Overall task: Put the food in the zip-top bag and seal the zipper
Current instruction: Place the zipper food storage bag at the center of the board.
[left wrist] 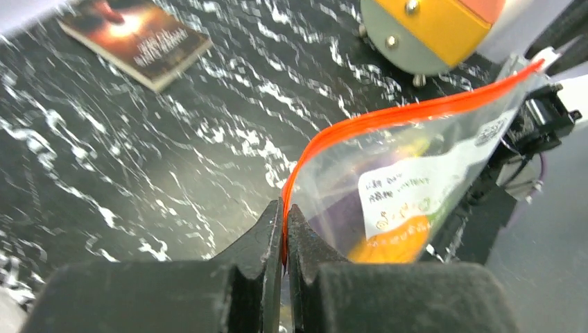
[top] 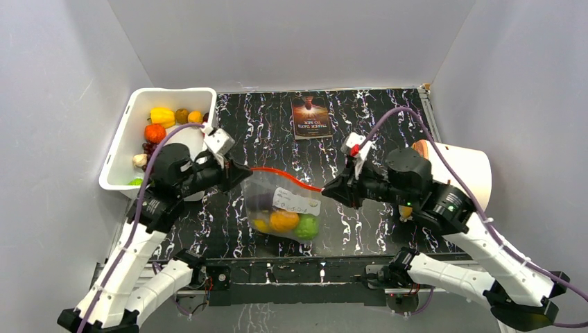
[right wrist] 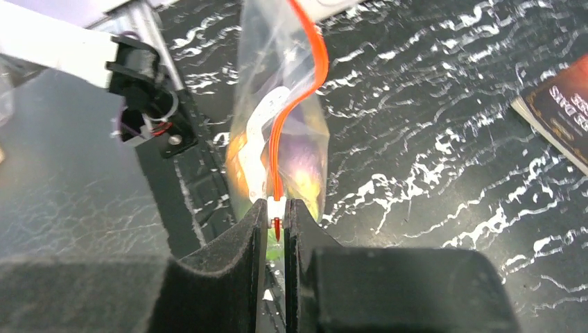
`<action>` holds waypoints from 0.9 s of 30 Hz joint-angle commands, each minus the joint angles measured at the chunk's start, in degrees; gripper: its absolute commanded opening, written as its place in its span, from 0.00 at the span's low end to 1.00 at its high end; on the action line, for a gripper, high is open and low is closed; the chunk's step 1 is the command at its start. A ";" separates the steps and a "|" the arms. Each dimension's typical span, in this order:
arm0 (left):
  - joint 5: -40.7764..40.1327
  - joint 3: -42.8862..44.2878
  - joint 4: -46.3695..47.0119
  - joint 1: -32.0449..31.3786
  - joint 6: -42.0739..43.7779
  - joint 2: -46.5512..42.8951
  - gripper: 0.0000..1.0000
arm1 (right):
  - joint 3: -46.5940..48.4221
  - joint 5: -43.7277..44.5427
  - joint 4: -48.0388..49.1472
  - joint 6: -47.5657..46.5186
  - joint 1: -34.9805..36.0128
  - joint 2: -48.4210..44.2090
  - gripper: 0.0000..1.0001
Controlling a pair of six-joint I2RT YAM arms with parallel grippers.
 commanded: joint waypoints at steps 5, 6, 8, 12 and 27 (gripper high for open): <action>-14.99 -1.27 2.81 0.17 -13.08 12.52 0.13 | -6.83 19.16 11.86 -2.13 -3.67 14.83 0.00; -14.54 0.33 3.70 0.17 -13.85 13.75 0.27 | -6.45 18.27 13.66 -2.77 -6.76 16.96 0.00; -14.35 0.37 6.10 0.17 -14.83 13.27 0.46 | -6.27 14.59 16.06 -3.35 -12.20 20.36 0.00; -17.13 -0.95 7.23 0.15 -15.36 9.10 0.76 | -7.57 11.64 17.75 -2.40 -19.30 24.83 0.00; -19.16 -2.06 7.13 0.17 -19.06 6.33 0.98 | -3.60 15.63 14.21 1.83 -20.65 20.71 0.70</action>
